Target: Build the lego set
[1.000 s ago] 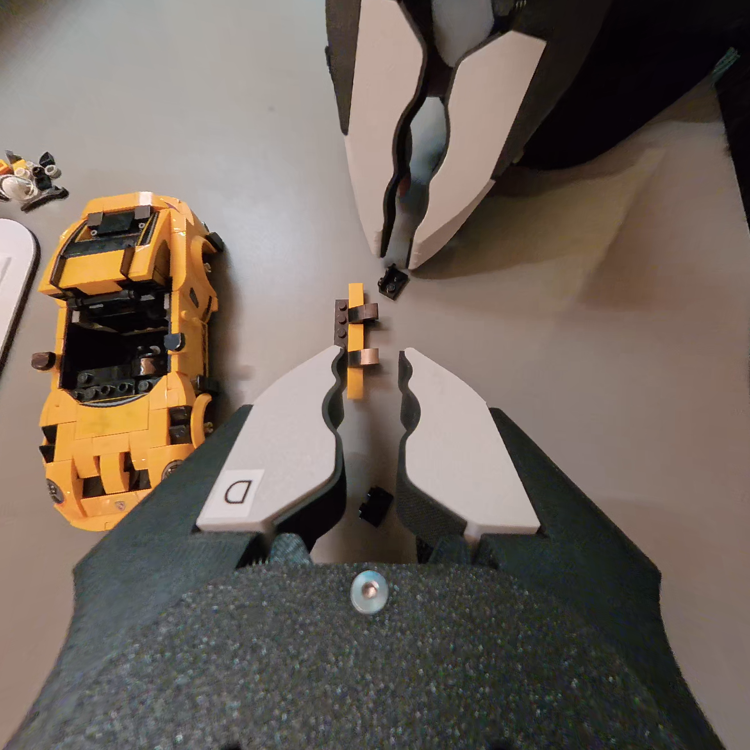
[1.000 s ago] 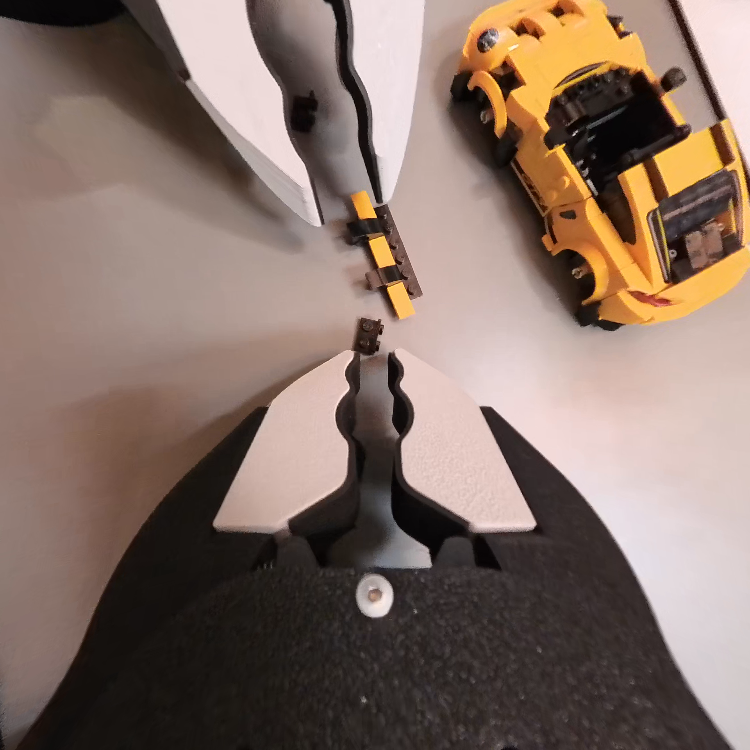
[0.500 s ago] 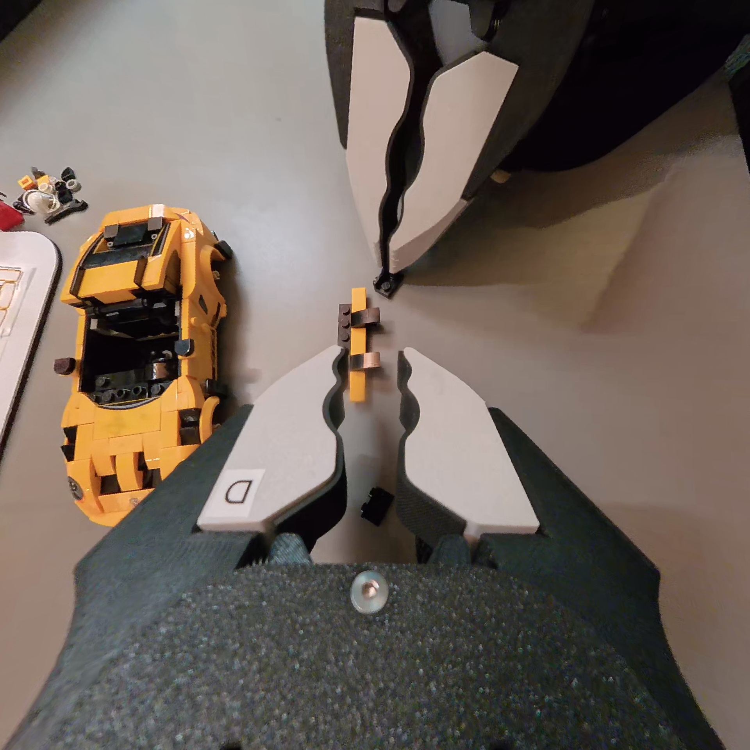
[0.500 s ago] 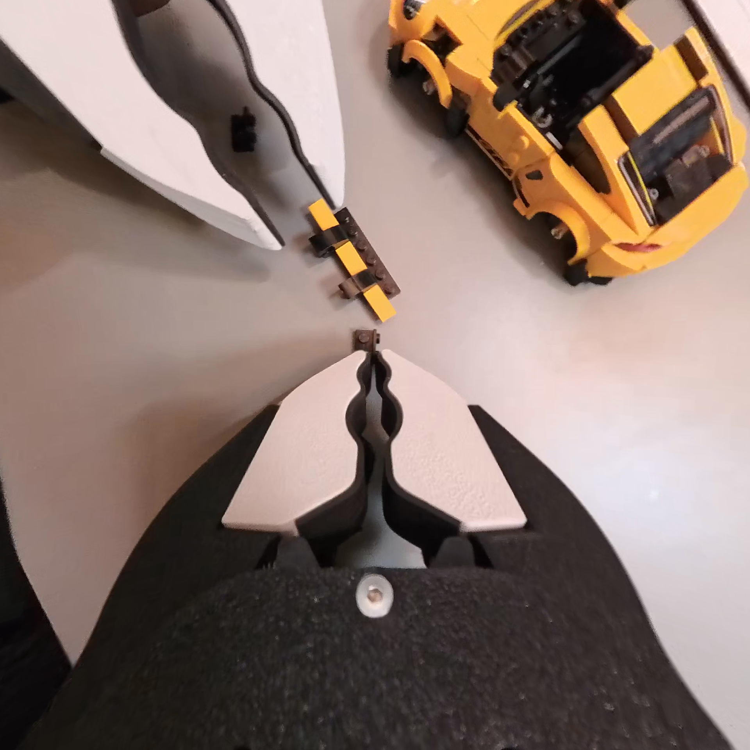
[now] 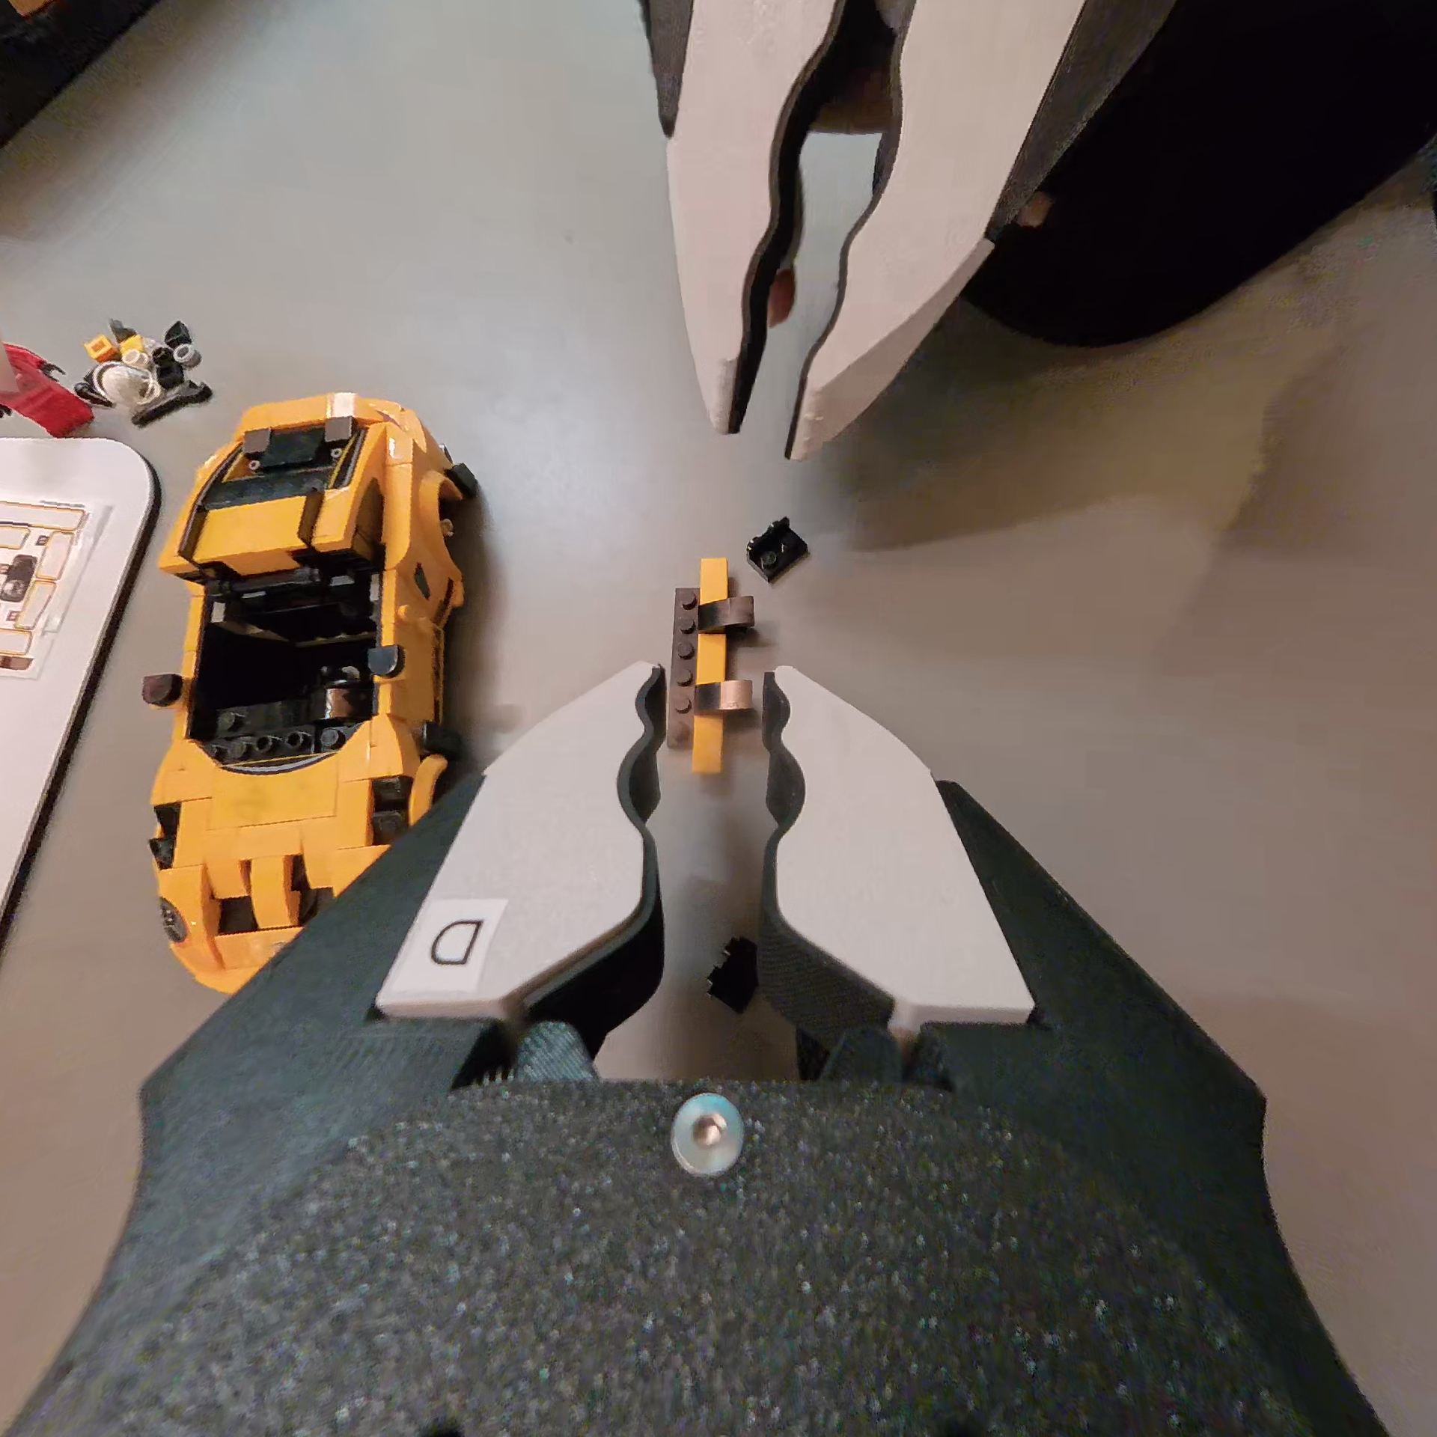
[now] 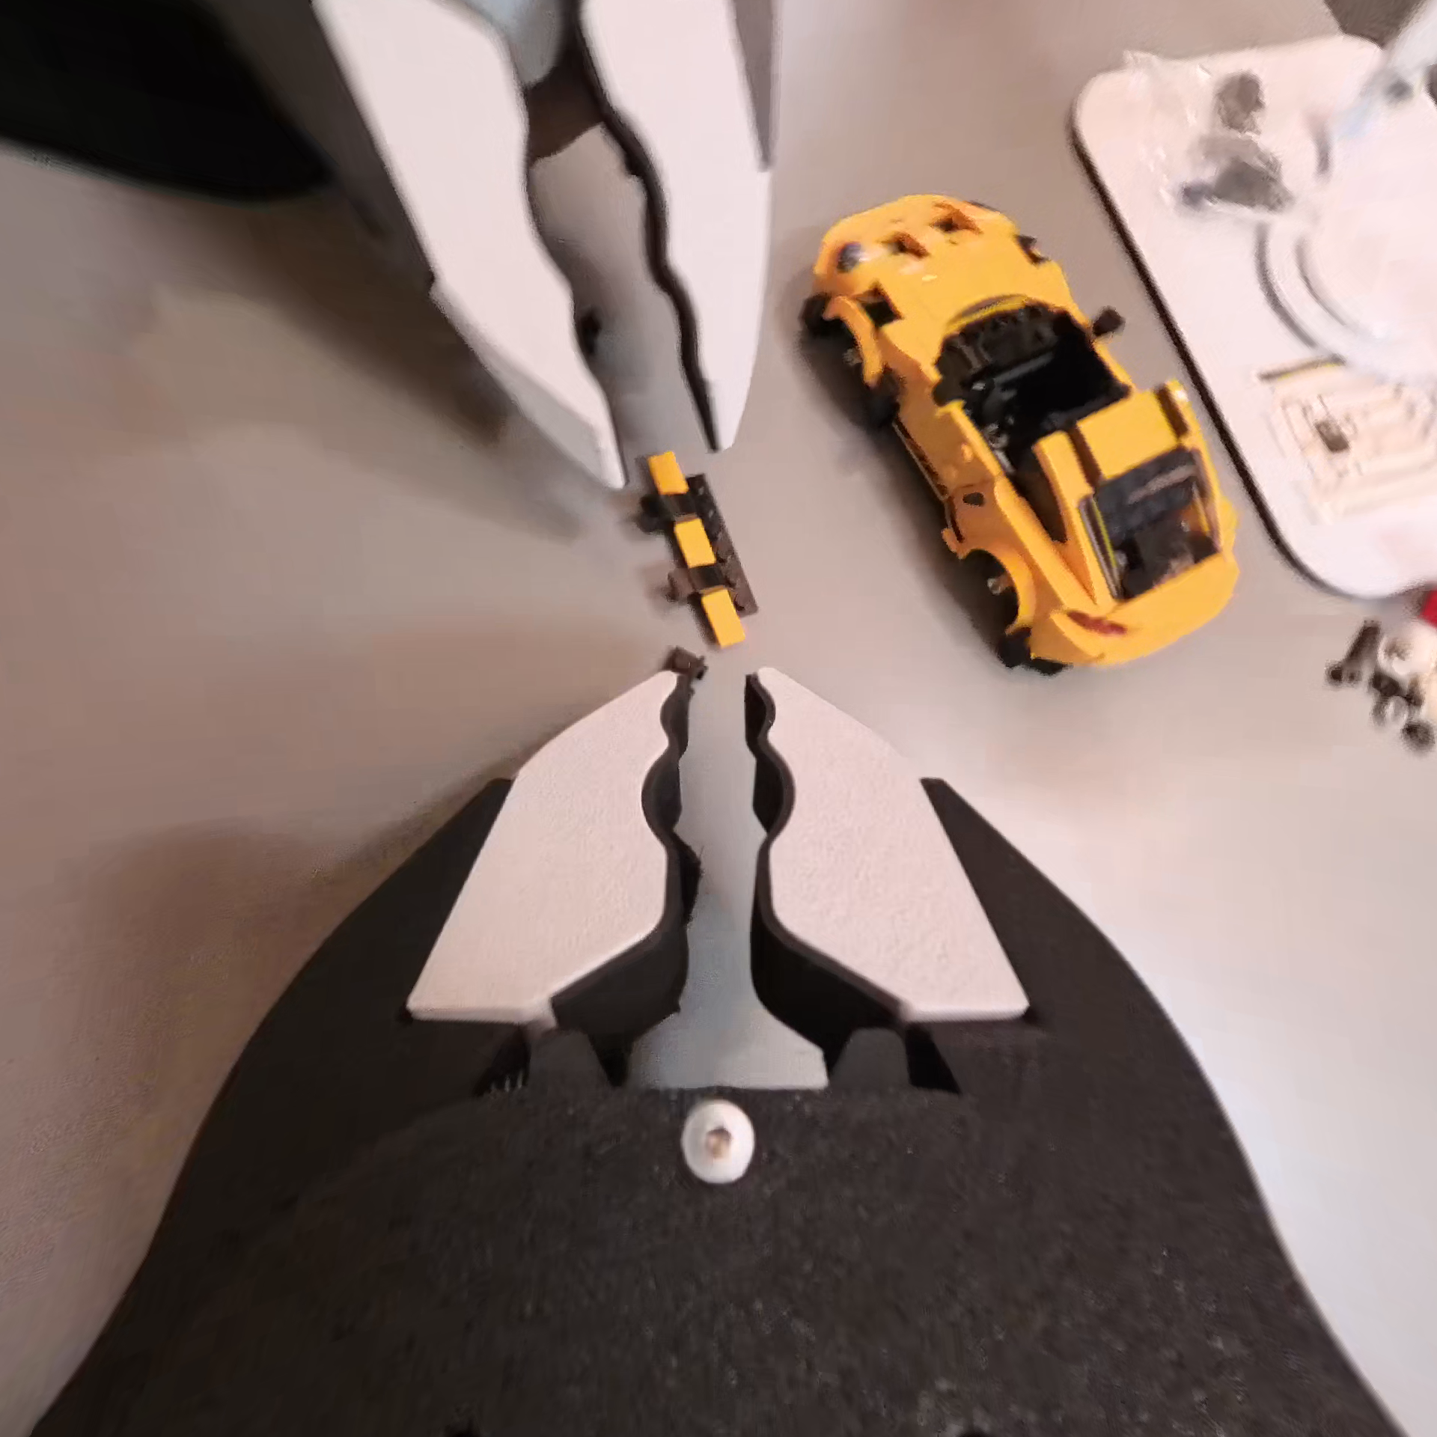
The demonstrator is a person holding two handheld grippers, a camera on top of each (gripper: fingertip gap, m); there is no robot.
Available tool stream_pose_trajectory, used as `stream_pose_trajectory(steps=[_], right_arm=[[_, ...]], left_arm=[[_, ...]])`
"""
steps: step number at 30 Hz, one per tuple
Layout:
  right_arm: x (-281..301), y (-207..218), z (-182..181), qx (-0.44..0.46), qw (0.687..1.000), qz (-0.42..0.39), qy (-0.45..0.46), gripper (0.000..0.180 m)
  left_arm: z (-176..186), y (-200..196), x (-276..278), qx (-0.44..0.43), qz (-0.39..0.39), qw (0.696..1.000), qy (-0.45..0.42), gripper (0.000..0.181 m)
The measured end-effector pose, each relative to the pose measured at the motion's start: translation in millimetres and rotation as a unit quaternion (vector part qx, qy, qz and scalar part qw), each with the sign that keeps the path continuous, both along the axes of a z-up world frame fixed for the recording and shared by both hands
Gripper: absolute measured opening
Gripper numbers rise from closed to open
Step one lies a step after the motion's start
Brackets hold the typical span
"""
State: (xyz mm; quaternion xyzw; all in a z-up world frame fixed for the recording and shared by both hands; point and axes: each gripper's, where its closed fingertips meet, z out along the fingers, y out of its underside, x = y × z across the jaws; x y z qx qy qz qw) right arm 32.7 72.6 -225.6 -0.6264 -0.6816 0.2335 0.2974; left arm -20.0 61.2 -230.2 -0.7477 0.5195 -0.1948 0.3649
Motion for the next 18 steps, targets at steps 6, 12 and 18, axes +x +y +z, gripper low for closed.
stream_pose_trajectory(steps=[6, 12, 18], right_arm=[[7.5, 0.8, -17.6, 0.033, 0.977, 0.191, -0.088, 0.021], [-2.6, -8.7, -27.0, 0.029, 0.945, 0.301, -0.127, 0.025], [-7.3, -7.8, -31.0, -0.004, 0.945, 0.302, -0.122, 0.021]], left_arm=[[-2.9, 1.8, -0.1, -0.007, 0.004, 1.000, -0.004, 0.023], [-4.7, 3.6, -4.1, -0.005, 0.006, 1.000, -0.002, 0.023], [-6.1, 2.4, -6.0, -0.005, -0.001, 1.000, 0.001, 0.023]])
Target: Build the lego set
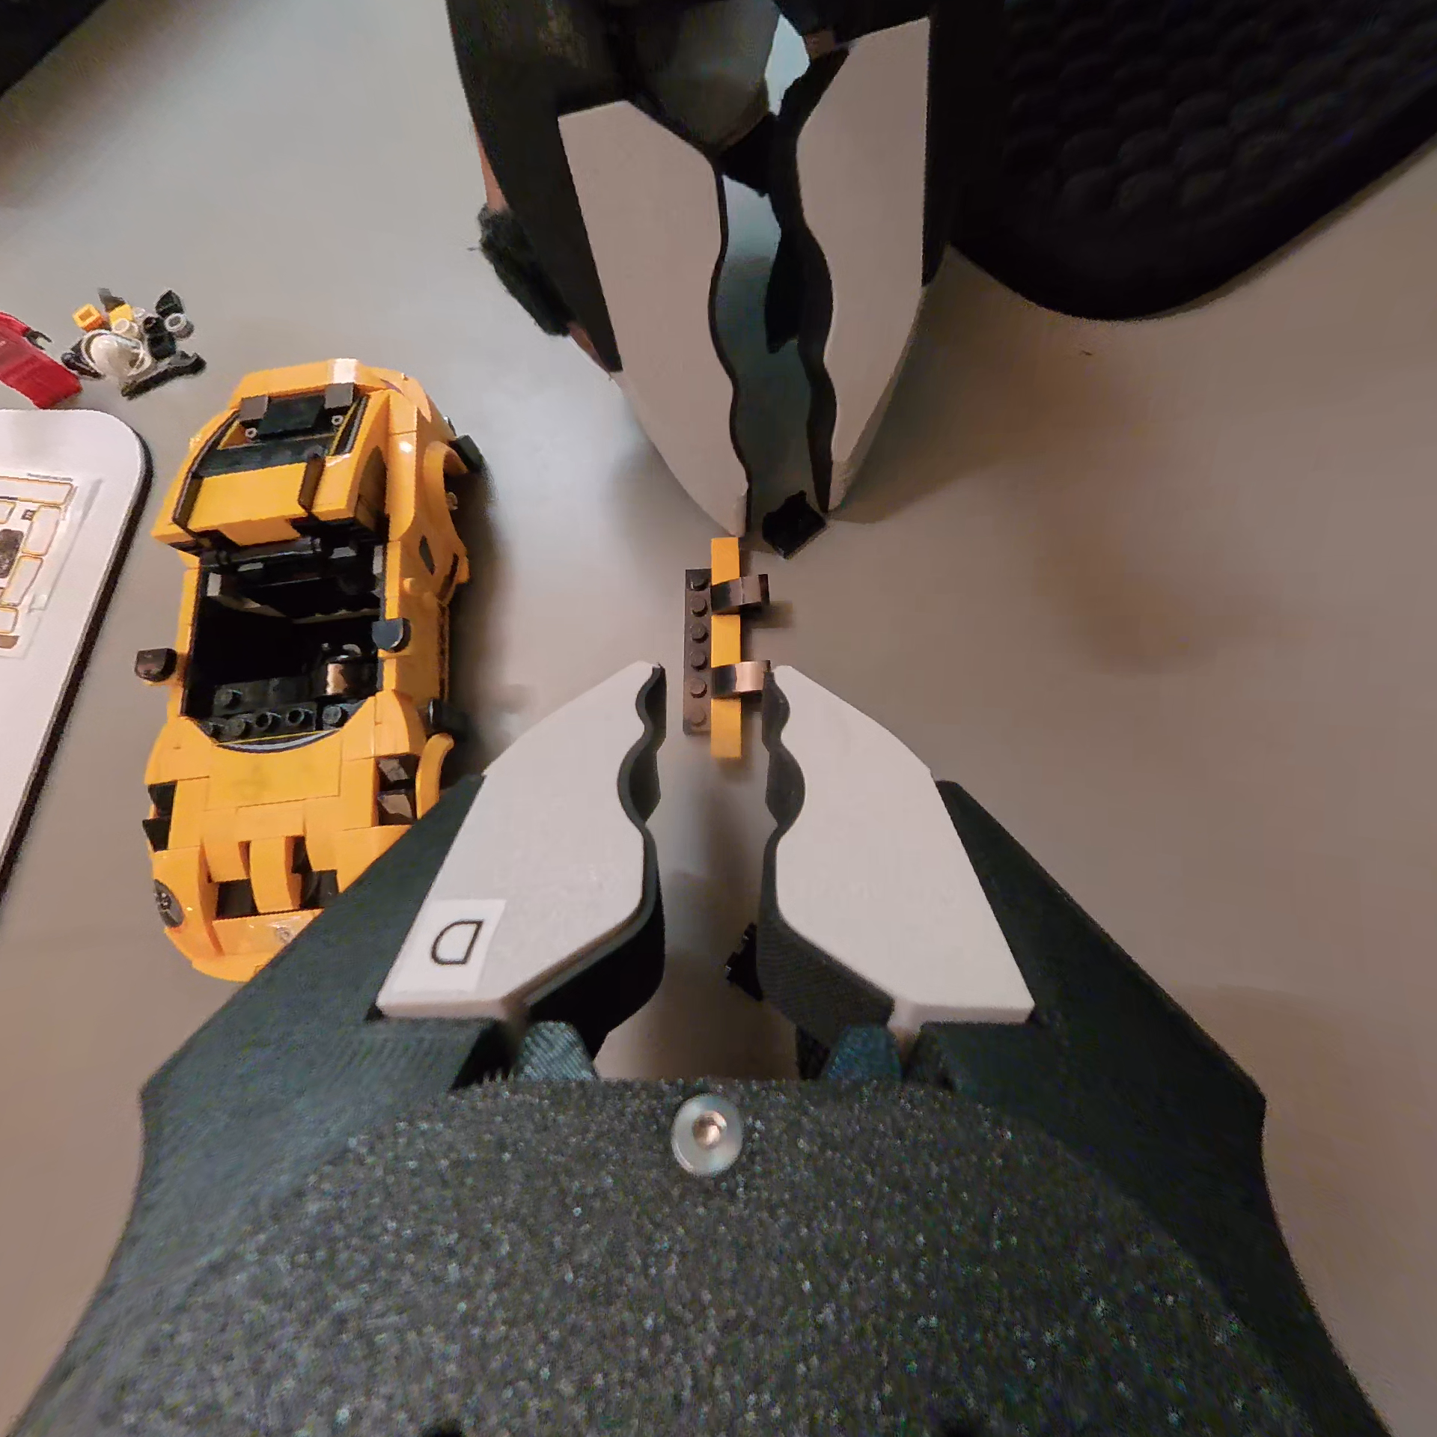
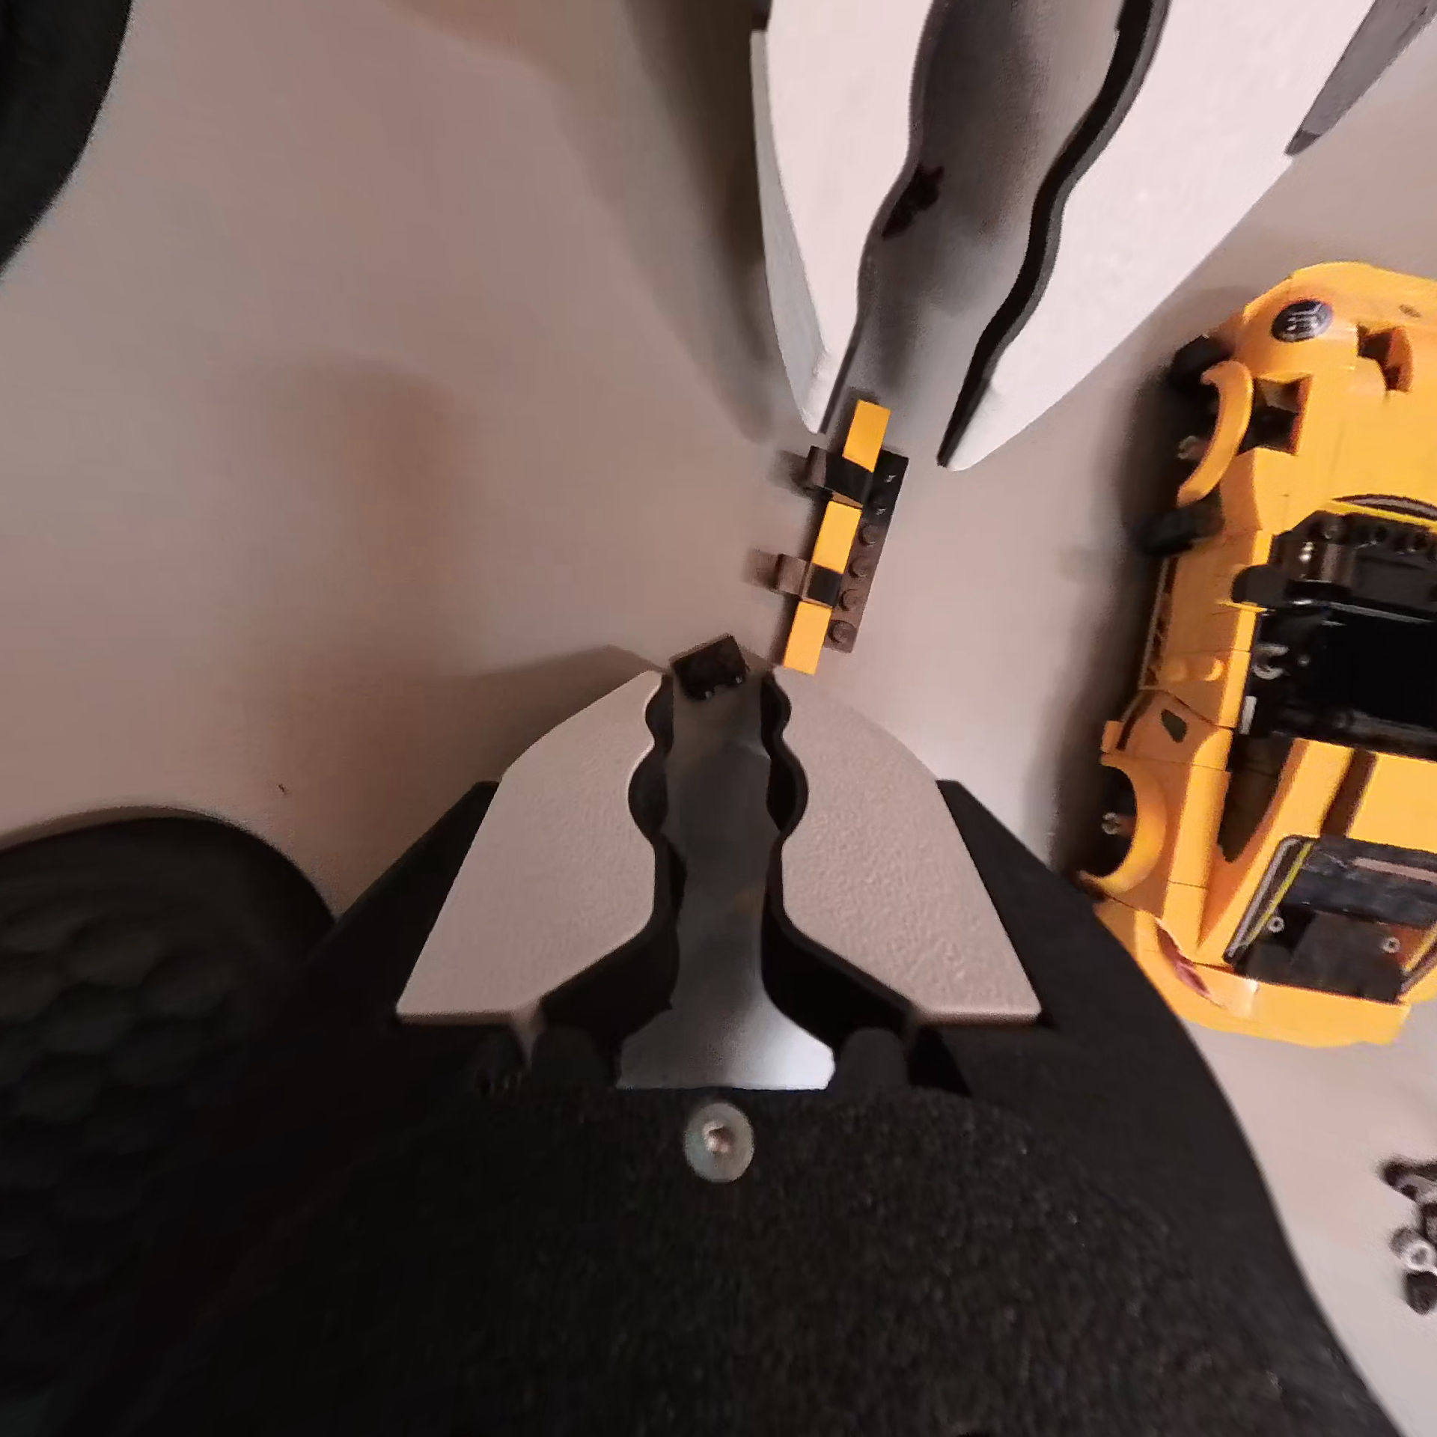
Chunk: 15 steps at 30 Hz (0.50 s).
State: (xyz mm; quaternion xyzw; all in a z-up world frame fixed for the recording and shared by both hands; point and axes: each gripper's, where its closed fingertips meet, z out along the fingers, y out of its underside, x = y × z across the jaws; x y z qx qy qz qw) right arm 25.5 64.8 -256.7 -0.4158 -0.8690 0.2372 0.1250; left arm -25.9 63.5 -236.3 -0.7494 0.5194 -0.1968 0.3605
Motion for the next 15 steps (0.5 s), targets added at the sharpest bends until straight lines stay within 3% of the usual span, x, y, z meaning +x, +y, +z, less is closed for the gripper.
stream_pose_trajectory(steps=[4, 11, 15], right_arm=[[0.8, -3.0, -0.4, -0.028, 0.998, -0.059, 0.010, 0.016], [9.2, 10.8, -0.3, -0.021, 0.970, -0.242, 0.018, 0.016], [6.3, 14.8, -0.1, -0.016, 0.957, -0.290, 0.028, 0.015]], left_arm=[[-1.1, -0.2, 0.0, -0.001, -0.001, 1.000, 0.001, 0.024], [-8.1, -1.5, 2.9, -0.010, -0.007, 1.000, 0.005, 0.030], [-16.9, 0.3, 6.4, -0.019, -0.003, 1.000, 0.018, 0.030]])
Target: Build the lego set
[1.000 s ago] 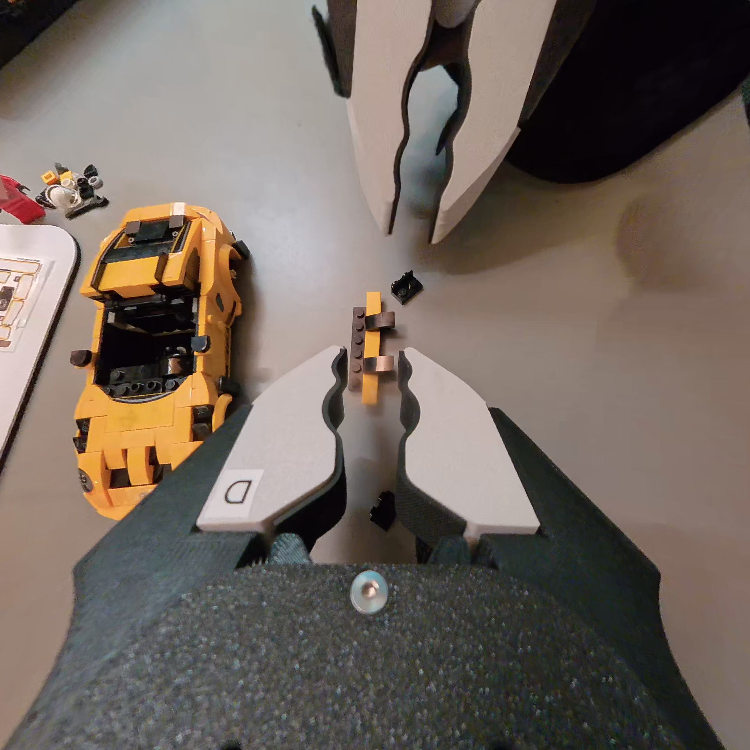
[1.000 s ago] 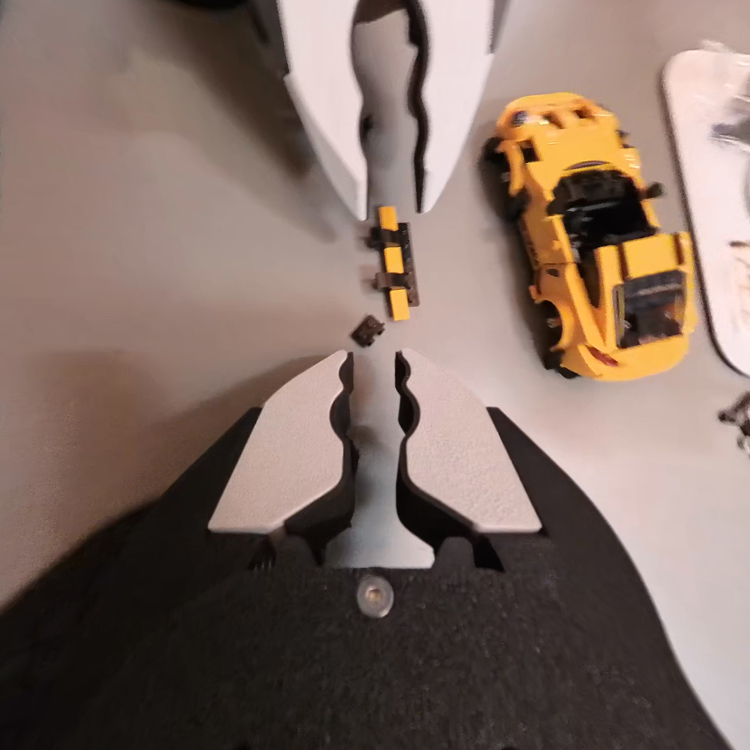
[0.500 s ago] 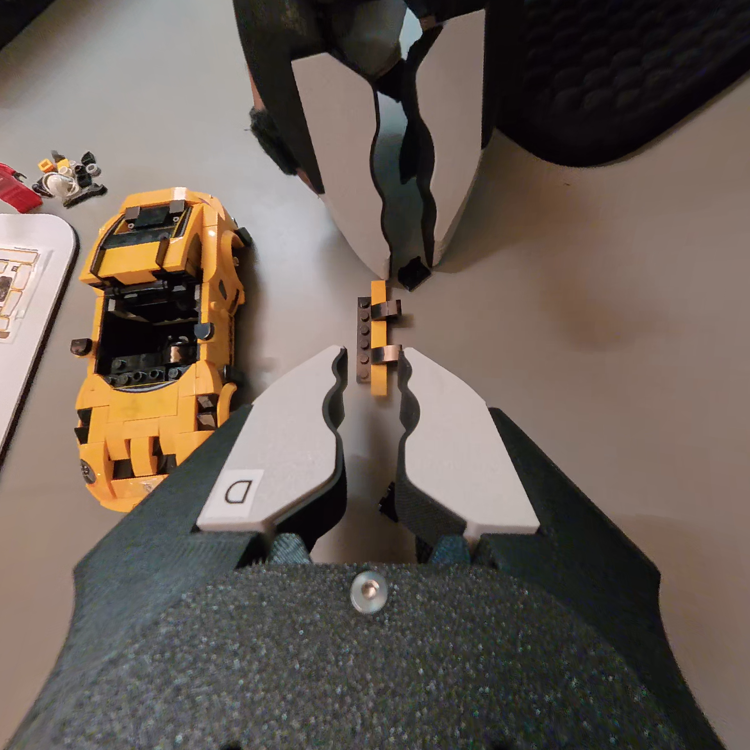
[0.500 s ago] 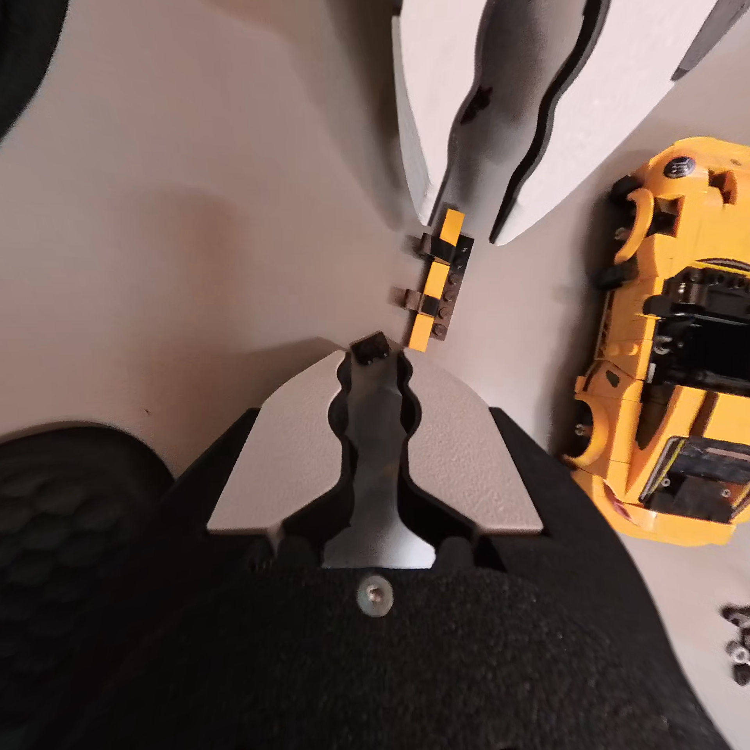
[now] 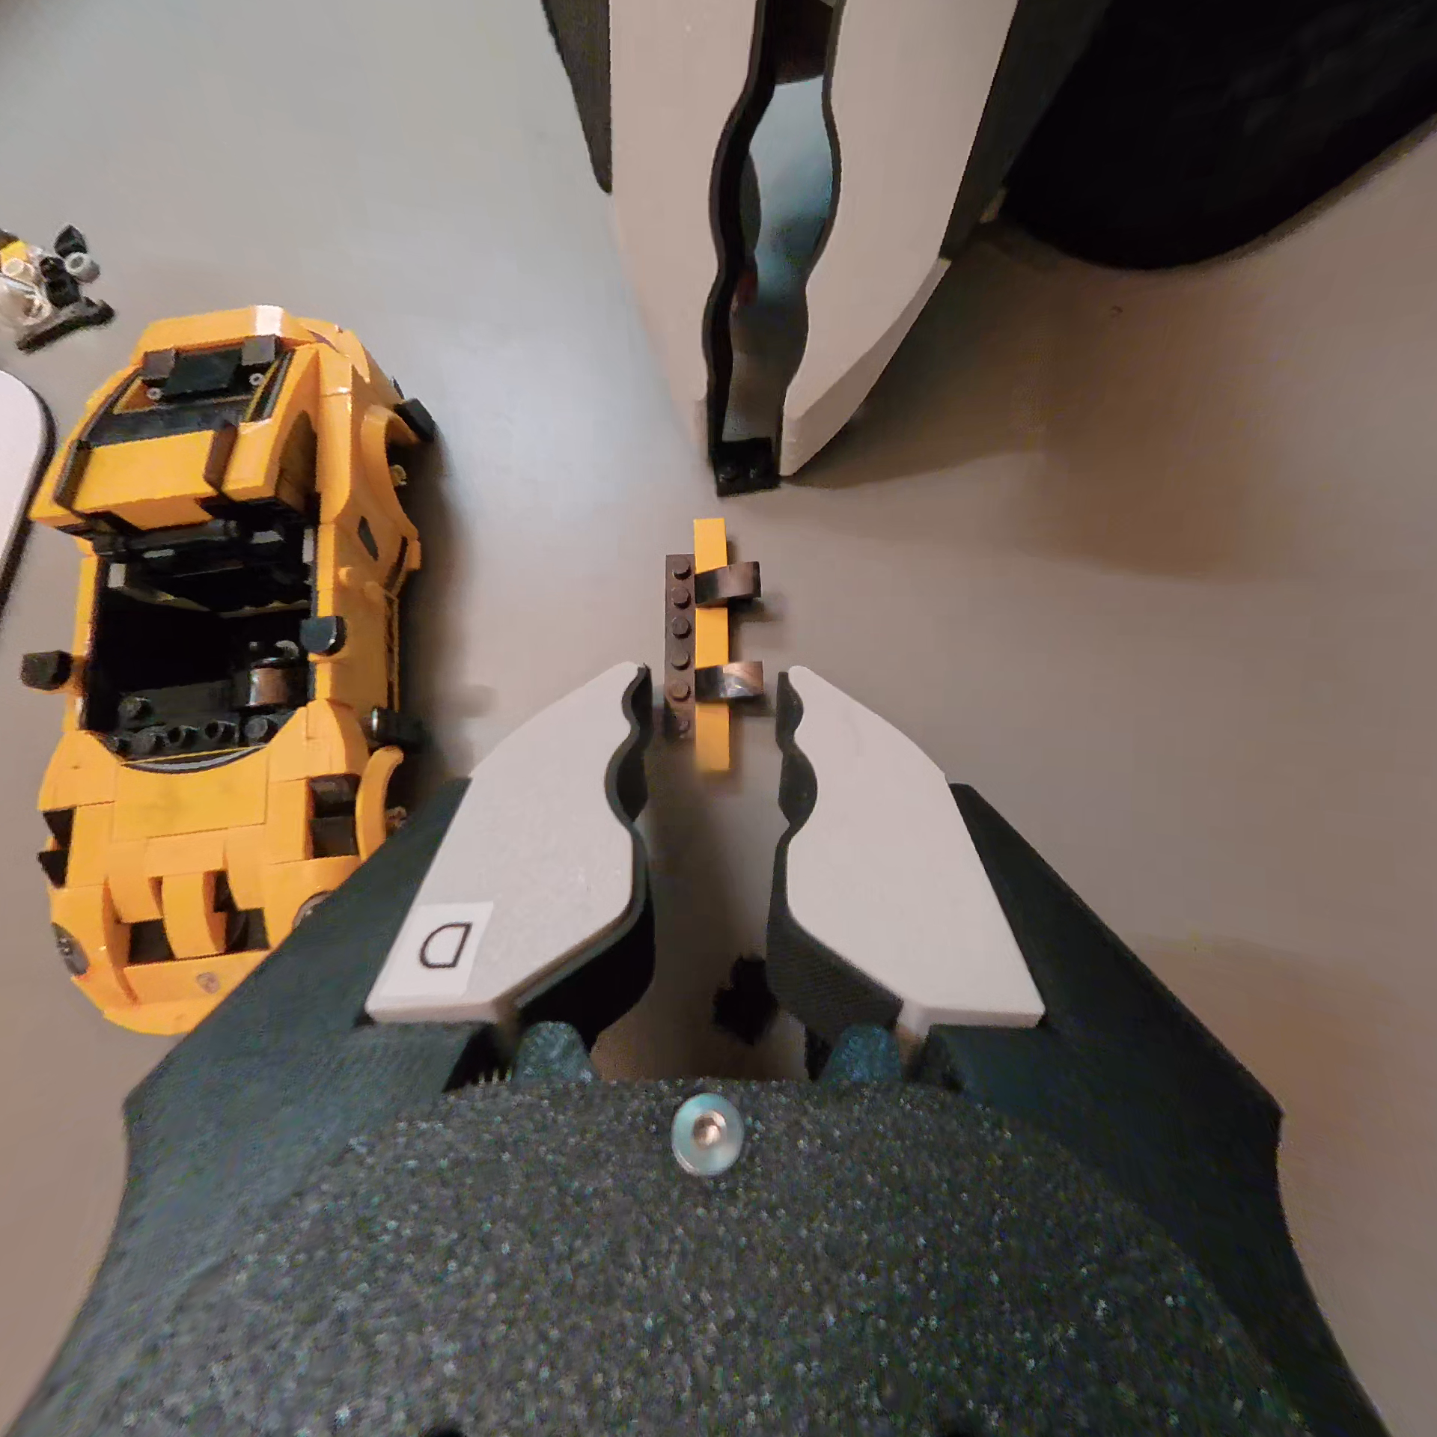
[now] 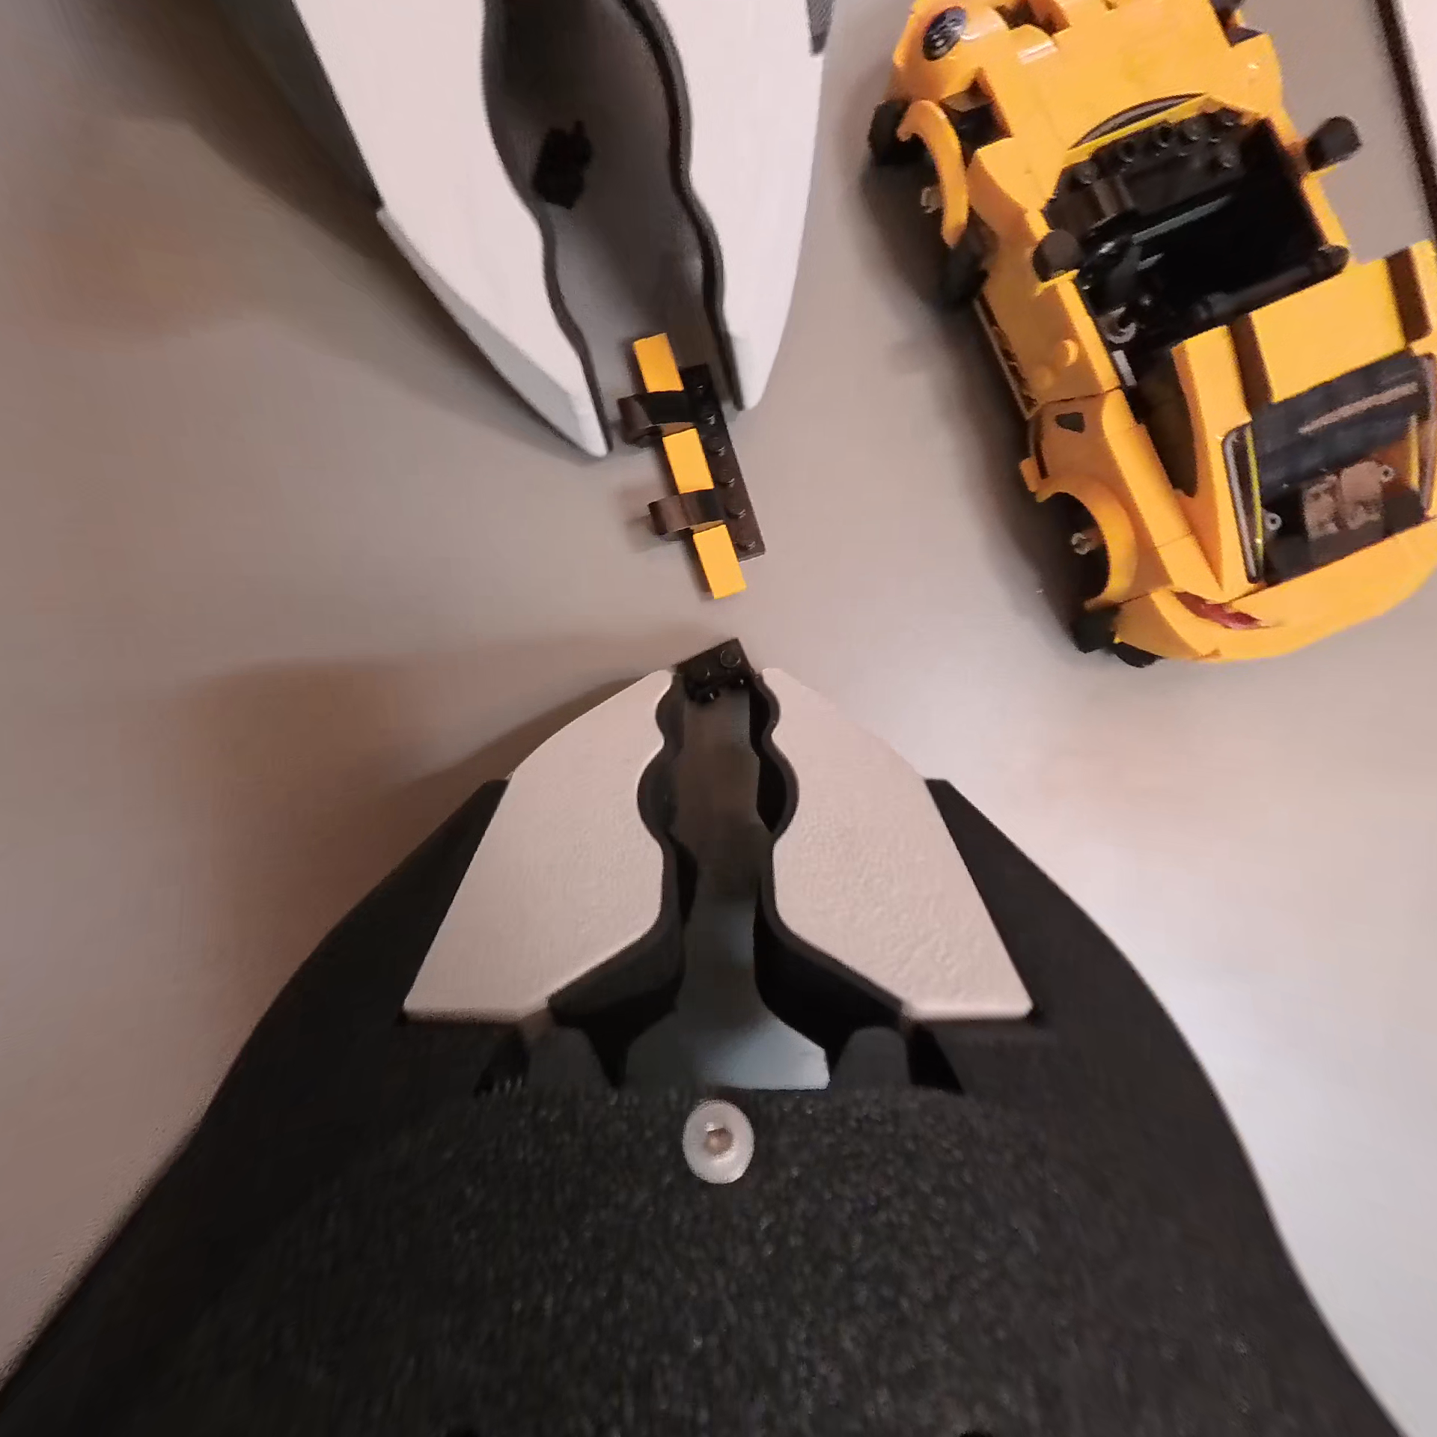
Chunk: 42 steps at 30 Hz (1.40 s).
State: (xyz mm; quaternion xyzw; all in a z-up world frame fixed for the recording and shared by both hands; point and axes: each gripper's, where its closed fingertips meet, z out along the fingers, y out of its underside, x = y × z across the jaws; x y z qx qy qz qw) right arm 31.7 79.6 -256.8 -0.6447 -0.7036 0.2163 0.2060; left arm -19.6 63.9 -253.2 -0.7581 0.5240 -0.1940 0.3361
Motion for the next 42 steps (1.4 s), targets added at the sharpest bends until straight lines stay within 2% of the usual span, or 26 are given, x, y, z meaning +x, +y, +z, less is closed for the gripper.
stream_pose_trajectory(steps=[11, 29, 42], right_arm=[[-7.5, 2.8, 0.1, -0.003, 1.000, -0.021, 0.003, 0.015], [-12.6, -0.4, 0.4, -0.003, 0.998, -0.062, 0.002, 0.016], [-12.3, -0.5, 0.5, 0.001, 0.998, -0.069, 0.003, 0.016]], left_arm=[[-2.6, 5.7, 7.6, -0.026, 0.011, 1.000, -0.004, 0.024], [4.9, 3.0, 10.5, -0.018, 0.012, 0.999, -0.032, 0.024], [-2.8, 2.9, 9.2, -0.021, 0.014, 1.000, -0.014, 0.026]])
